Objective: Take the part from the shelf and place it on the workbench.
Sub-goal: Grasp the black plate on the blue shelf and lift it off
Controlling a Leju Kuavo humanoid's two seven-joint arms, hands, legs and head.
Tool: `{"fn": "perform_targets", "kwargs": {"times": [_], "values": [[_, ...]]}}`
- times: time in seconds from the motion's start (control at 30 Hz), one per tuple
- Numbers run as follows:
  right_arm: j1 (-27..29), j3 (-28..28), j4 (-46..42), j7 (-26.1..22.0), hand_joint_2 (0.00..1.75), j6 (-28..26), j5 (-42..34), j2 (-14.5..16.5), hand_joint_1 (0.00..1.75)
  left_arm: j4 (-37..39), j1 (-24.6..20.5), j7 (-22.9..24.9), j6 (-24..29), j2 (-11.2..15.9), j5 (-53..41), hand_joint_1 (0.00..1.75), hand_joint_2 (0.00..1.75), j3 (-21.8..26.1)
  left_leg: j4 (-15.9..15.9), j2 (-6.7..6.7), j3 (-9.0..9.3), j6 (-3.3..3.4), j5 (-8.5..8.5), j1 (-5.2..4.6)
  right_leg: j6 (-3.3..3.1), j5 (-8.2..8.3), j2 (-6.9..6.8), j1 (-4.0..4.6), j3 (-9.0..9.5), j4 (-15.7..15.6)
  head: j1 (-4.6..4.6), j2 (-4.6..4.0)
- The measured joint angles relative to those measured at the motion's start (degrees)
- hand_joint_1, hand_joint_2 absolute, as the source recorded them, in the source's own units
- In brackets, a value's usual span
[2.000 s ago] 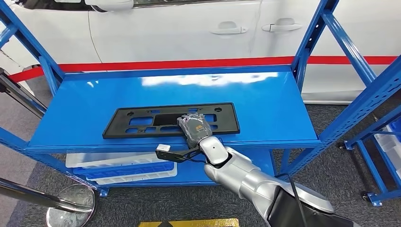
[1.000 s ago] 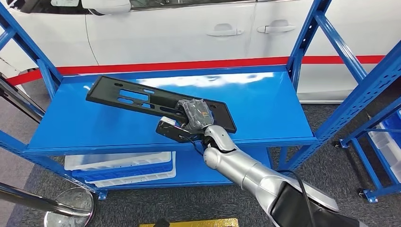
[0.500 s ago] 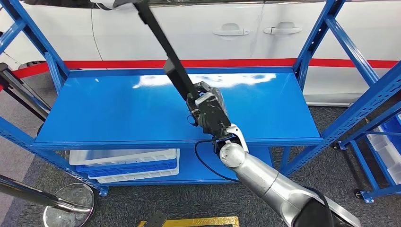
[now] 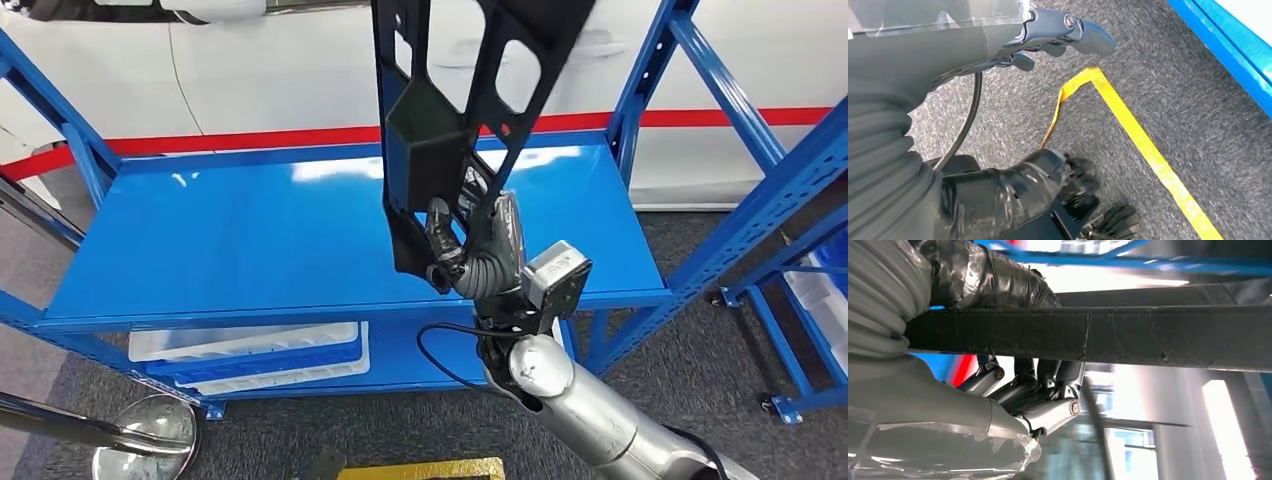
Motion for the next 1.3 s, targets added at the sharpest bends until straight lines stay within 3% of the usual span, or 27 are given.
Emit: {"fn": "perform_targets", "kwargs": {"times": [0.07,0.1,0.13,0.23,0.3,0.37,0.43,0.47,0.53,0.57,0.6,0.63,0.67,0.73,0.8,0.9,0.93,0.97,1.03,1.07,1.1,1.17,1.23,1.3], "values": [[1.15,-0.23,-2.28,-0.98,1.75,-0.93,1.32,-0.11,1.75,0.0,0.14,0.59,0.13,0.01,-0.39,0.0,1.75,0.05,6.45,0.0,-3.36,-0.16,-2.08,0.08,-0.2,-0.09,-0.04,0.23,0.19,0.02,-0.11,0.0],[1.88,-0.34,-3.33,-1.12,1.75,-1.56,2.14,-0.2,1.75,0.0,0.26,0.87,0.09,0.01,-0.55,0.0,1.75,0.06,7.38,0.0,-4.01,0.0,-1.72,0.06,-0.26,-0.12,-0.05,0.39,0.32,0.03,-0.12,0.0],[2.62,-0.44,-4.39,-1.25,1.75,-2.07,2.8,-0.28,1.75,0.0,0.36,1.1,-0.06,0.01,-0.63,0.0,1.75,0.07,6.1,-0.02,-3.62,0.37,-0.33,-0.04,-0.29,-0.14,-0.02,0.59,0.47,0.03,-0.12,0.0],[4.07,-0.78,-7.74,-2.22,1.75,-2.6,3.49,-0.44,1.75,0.0,0.47,1.61,-0.83,0.15,-0.79,0.0,1.75,0.24,-4.42,-0.1,1.06,2.5,4.99,-0.76,-0.27,-0.13,0.18,1.06,0.73,-0.08,0.03,0.0],[4.76,-0.9,-9.45,-2.84,1.75,-2.58,3.41,-0.48,1.75,0.0,0.56,2.04,-1.25,0.32,-0.86,0.0,1.75,0.42,-7.73,-0.16,2.56,3.37,5.87,-1.28,0.09,0.09,0.2,0.86,0.6,-0.25,0.06,0.0],[5.69,-0.94,-10.57,-3.08,1.75,-2.5,3.18,-0.5,1.75,0.0,0.84,2.41,-1.51,0.36,-0.83,0.0,1.75,0.5,-8.62,-0.19,2.79,3.56,6.44,-1.45,0.73,0.46,0.18,0.69,0.57,-0.61,-0.04,0.0],[6.38,-1.0,-11.47,-3.22,1.75,-2.41,2.91,-0.7,1.75,0.0,1.07,2.61,-1.68,0.4,-0.73,0.0,1.75,0.56,-10.32,0.03,3.13,3.56,7.6,-1.08,1.28,-0.61,0.05,0.72,0.39,-0.1,0.11,0.0],[6.54,-1.06,-11.89,-3.35,1.75,-2.36,2.71,-0.84,1.75,0.0,1.11,2.67,-1.77,0.42,-0.69,0.0,1.75,0.62,-11.13,0.16,3.14,3.58,8.22,-0.85,1.49,-2.38,-0.02,0.73,-0.11,1.53,0.24,0.0],[6.9,-1.18,-12.44,-3.81,1.75,-2.17,2.1,-1.11,1.75,0.0,1.18,2.83,-2.02,0.4,-0.58,0.0,1.75,0.81,-11.54,0.24,2.56,3.62,8.98,-0.72,1.84,-7.2,-0.13,0.64,-1.78,7.62,0.45,0.0],[7.18,-1.22,-12.56,-4.08,1.75,-2.03,1.64,-1.21,1.75,0.0,1.28,2.98,-2.18,0.4,-0.47,0.0,1.75,0.92,-11.38,0.26,2.08,3.56,9.23,-0.66,2.06,-8.84,-0.14,0.55,-2.44,10.61,0.48,0.0],[7.5,-1.24,-12.63,-4.33,1.75,-1.86,1.13,-1.29,1.75,0.0,1.4,3.17,-2.37,0.39,-0.32,0.0,1.75,1.0,-11.12,0.27,1.53,3.4,9.48,-0.59,2.32,-9.27,-0.16,0.44,-2.43,12.2,0.48,0.0],[7.76,-1.25,-12.66,-4.52,1.75,-1.68,0.65,-1.35,1.75,0.0,1.52,3.33,-2.55,0.39,-0.17,0.0,1.75,1.05,-10.77,0.28,0.91,3.2,9.72,-0.46,2.61,-8.57,-0.19,0.26,-1.57,11.98,0.47,0.0],[7.92,-1.28,-12.68,-4.68,1.75,-1.53,0.26,-1.38,1.75,0.0,1.62,3.48,-2.73,0.39,-0.07,0.0,1.75,1.11,-10.27,0.27,0.19,2.95,9.93,-0.27,2.95,-7.05,-0.24,0.02,0.28,9.74,0.47,0.0],[8.08,-1.35,-12.75,-4.91,1.75,-1.32,-0.15,-1.4,1.75,0.0,1.72,3.58,-2.92,0.42,0.0,0.0,1.75,1.26,-8.91,0.15,-1.38,2.3,10.25,-0.08,3.56,-5.22,-0.14,-0.31,4.6,3.12,0.58,0.0],[8.27,-1.42,-12.89,-5.07,1.75,-1.23,-0.36,-1.43,1.75,0.0,1.8,3.64,-2.98,0.46,0.02,0.0,1.75,1.39,-7.88,-0.13,-2.37,1.58,10.68,-0.27,2.99,-5.09,0.24,-0.31,6.18,-0.05,0.68,0.0],[8.6,-1.5,-13.02,-5.35,1.75,-1.2,-0.94,-1.48,1.75,0.0,2.1,3.79,-3.11,0.55,0.17,0.0,1.75,1.54,-7.71,-0.43,-3.12,0.86,11.5,-0.34,1.1,-4.14,0.29,-0.26,4.86,0.25,0.68,0.0],[8.71,-1.53,-13.04,-5.57,1.75,-1.16,-1.29,-1.48,1.75,0.0,2.21,3.84,-3.19,0.58,0.3,0.0,1.75,1.6,-7.17,-0.36,-3.54,0.64,10.57,-0.22,0.59,-3.6,0.17,-0.26,4.3,0.25,0.66,0.0],[8.87,-1.55,-13.03,-5.82,1.75,-1.11,-1.68,-1.48,1.75,0.0,2.31,3.88,-3.27,0.61,0.45,0.0,1.75,1.66,-5.64,-0.28,-4.13,0.37,8.49,-0.13,0.12,-2.96,0.05,-0.28,3.62,0.19,0.57,0.0],[9.29,-1.57,-13.03,-6.25,1.75,-0.99,-2.39,-1.47,1.75,0.0,2.37,3.93,-3.4,0.61,0.68,0.0,1.75,1.75,0.2,-0.13,-5.36,-0.05,2.56,-0.02,-0.37,-1.78,-0.12,-0.14,2.26,0.16,0.42,0.0],[9.53,-1.57,-13.01,-6.41,1.75,-0.95,-2.6,-1.47,1.75,0.0,2.37,3.96,-3.43,0.61,0.73,0.0,1.75,1.8,3.65,-0.13,-5.78,-0.13,0.32,0.01,-0.49,-1.19,-0.21,0.01,1.5,0.17,0.38,0.0],[9.78,-1.57,-12.98,-6.57,1.75,-0.9,-2.8,-1.47,1.75,0.0,2.36,3.98,-3.46,0.62,0.74,0.0,1.75,1.84,6.23,-0.13,-5.7,-0.06,-0.53,0.0,-0.57,-0.63,-0.31,0.21,0.72,0.19,0.39,0.0],[10.2,-1.57,-12.93,-6.88,1.75,-0.72,-3.18,-1.47,1.75,0.0,2.35,4.07,-3.51,0.61,0.78,0.0,1.75,1.92,6.7,-0.14,-3.36,0.66,1.11,-0.24,-0.7,0.47,-0.44,0.72,-0.75,0.2,0.39,0.0],[10.36,-1.57,-12.91,-7.07,1.75,-0.55,-3.39,-1.44,1.75,0.0,2.24,4.15,-3.51,0.66,0.8,0.0,1.75,2.03,0.38,-0.14,2.21,2.38,2.89,-0.93,-0.77,1.54,-0.47,1.16,-1.84,0.11,0.45,0.0],[10.41,-1.59,-12.92,-7.14,1.75,-0.44,-3.43,-1.38,1.75,0.0,2.05,4.17,-3.51,0.75,0.8,0.0,1.75,2.23,-7.33,-0.1,7.58,3.62,2.0,-1.61,-0.46,2.58,-0.56,1.11,-2.14,-0.3,0.49,0.0]]}}
